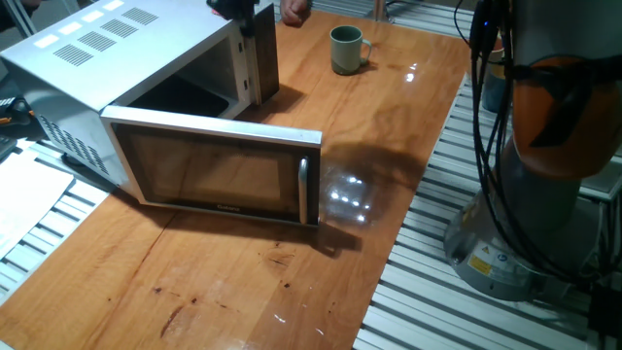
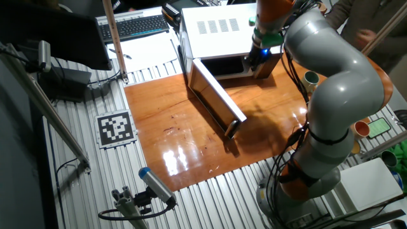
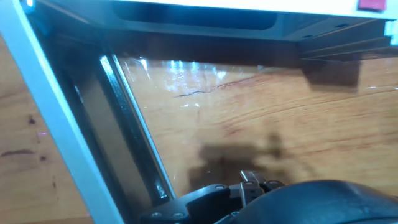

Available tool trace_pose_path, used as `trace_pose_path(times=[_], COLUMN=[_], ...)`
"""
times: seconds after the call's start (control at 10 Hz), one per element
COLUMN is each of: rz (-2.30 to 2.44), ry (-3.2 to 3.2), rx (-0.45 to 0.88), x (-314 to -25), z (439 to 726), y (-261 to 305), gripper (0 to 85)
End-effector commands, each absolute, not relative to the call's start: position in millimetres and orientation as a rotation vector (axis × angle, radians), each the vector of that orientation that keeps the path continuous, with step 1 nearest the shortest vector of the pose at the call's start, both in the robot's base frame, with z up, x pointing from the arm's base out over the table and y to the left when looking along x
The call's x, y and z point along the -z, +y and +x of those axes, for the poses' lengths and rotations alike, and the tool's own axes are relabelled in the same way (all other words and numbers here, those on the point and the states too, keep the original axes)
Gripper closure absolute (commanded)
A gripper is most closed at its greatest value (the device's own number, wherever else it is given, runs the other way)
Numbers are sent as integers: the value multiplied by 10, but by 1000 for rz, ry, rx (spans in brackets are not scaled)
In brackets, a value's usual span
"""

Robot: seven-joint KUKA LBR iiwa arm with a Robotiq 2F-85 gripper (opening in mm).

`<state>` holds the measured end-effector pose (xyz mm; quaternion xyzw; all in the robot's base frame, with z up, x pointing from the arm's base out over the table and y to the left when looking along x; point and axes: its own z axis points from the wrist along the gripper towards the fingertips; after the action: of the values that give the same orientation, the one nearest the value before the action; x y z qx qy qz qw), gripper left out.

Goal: Put the bowl into the microwave

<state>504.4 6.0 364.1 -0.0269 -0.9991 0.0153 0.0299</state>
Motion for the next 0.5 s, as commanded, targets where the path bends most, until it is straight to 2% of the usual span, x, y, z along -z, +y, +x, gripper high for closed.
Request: trace_pose_path(times=[0.0, 0.4], rz=[-86, -123], ry=[-3083, -3077], rx=[-57, -37], x=[-4188, -4178], z=[5041, 5042], y=[55, 59], gripper=[850, 850])
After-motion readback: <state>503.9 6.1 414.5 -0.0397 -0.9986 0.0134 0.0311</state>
